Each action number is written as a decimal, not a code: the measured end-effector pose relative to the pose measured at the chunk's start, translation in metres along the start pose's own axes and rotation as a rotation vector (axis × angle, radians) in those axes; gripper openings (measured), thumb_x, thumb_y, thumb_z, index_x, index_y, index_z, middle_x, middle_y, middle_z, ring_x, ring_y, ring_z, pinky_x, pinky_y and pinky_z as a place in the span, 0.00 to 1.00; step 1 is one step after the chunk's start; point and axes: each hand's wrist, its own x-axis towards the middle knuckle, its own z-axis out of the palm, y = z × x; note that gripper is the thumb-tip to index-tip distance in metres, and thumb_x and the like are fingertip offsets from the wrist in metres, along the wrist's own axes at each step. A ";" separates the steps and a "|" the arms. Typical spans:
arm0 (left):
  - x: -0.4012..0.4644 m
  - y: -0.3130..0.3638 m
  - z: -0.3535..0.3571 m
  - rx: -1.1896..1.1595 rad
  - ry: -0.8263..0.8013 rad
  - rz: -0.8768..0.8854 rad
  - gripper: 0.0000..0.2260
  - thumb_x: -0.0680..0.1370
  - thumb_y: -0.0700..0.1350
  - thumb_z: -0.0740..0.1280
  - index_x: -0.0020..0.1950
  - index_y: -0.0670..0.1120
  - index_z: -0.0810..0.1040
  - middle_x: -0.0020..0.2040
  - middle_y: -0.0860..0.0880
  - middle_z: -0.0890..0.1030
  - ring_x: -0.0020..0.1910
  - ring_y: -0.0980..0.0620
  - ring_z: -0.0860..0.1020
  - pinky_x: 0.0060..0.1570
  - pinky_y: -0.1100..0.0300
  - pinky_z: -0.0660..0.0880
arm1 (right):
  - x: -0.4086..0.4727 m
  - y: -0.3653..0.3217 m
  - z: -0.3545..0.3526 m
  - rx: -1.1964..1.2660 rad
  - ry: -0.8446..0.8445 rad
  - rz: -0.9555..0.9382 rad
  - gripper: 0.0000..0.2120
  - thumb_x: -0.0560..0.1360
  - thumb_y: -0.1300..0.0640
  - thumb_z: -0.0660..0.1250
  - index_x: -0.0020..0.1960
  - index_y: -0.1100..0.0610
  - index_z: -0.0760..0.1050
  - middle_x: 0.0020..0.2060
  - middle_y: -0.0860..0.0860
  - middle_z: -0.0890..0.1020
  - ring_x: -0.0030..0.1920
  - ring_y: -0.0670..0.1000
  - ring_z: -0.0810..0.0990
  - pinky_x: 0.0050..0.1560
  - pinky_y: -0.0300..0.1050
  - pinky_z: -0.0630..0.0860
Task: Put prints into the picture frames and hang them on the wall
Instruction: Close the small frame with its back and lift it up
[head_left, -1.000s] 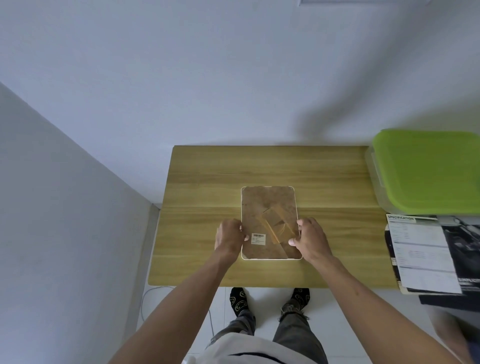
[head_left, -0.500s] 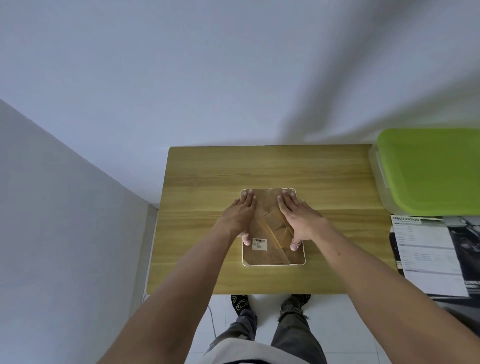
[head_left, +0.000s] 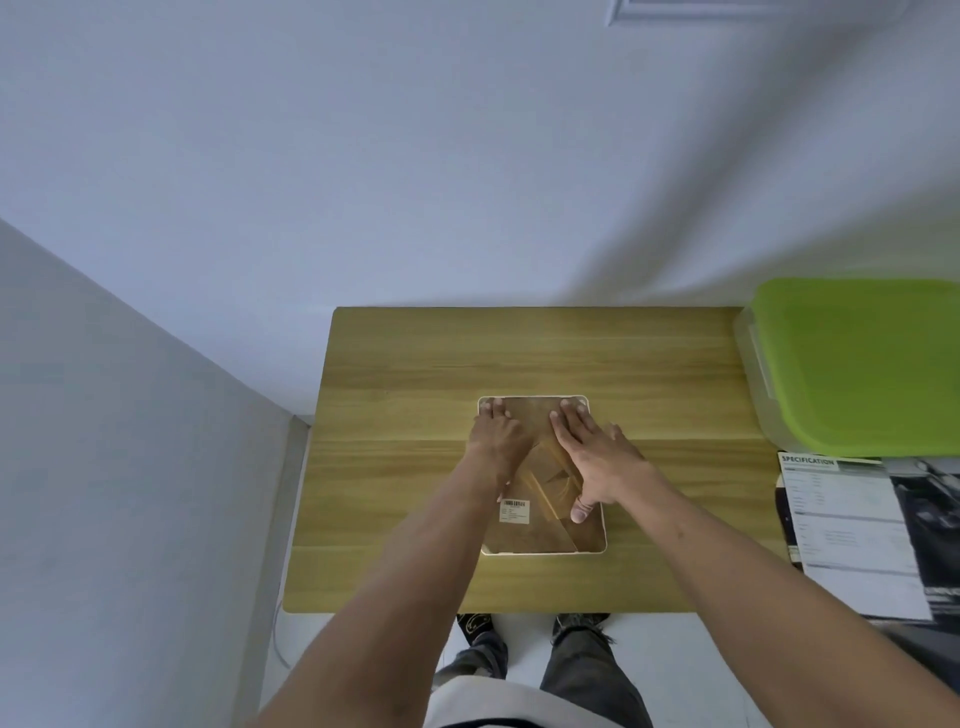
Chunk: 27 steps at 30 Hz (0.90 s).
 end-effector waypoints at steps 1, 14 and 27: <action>-0.001 0.000 0.004 -0.024 -0.013 -0.022 0.48 0.65 0.45 0.80 0.75 0.32 0.56 0.75 0.28 0.53 0.76 0.31 0.48 0.76 0.43 0.51 | -0.001 -0.001 -0.001 0.010 -0.010 0.007 0.71 0.61 0.42 0.81 0.77 0.55 0.25 0.75 0.52 0.26 0.77 0.54 0.30 0.76 0.64 0.46; -0.027 -0.014 0.056 -0.622 0.225 -0.217 0.43 0.69 0.46 0.76 0.76 0.42 0.56 0.78 0.37 0.53 0.77 0.37 0.54 0.73 0.45 0.60 | -0.029 0.009 0.033 0.630 0.221 0.161 0.64 0.60 0.51 0.83 0.80 0.57 0.42 0.80 0.56 0.48 0.79 0.56 0.51 0.74 0.52 0.59; -0.041 -0.002 0.064 -1.598 0.297 -0.631 0.06 0.66 0.35 0.74 0.34 0.44 0.80 0.37 0.45 0.81 0.35 0.48 0.78 0.35 0.59 0.73 | -0.044 -0.007 0.057 1.704 0.386 0.613 0.08 0.73 0.63 0.73 0.52 0.60 0.81 0.43 0.55 0.85 0.42 0.54 0.84 0.41 0.46 0.80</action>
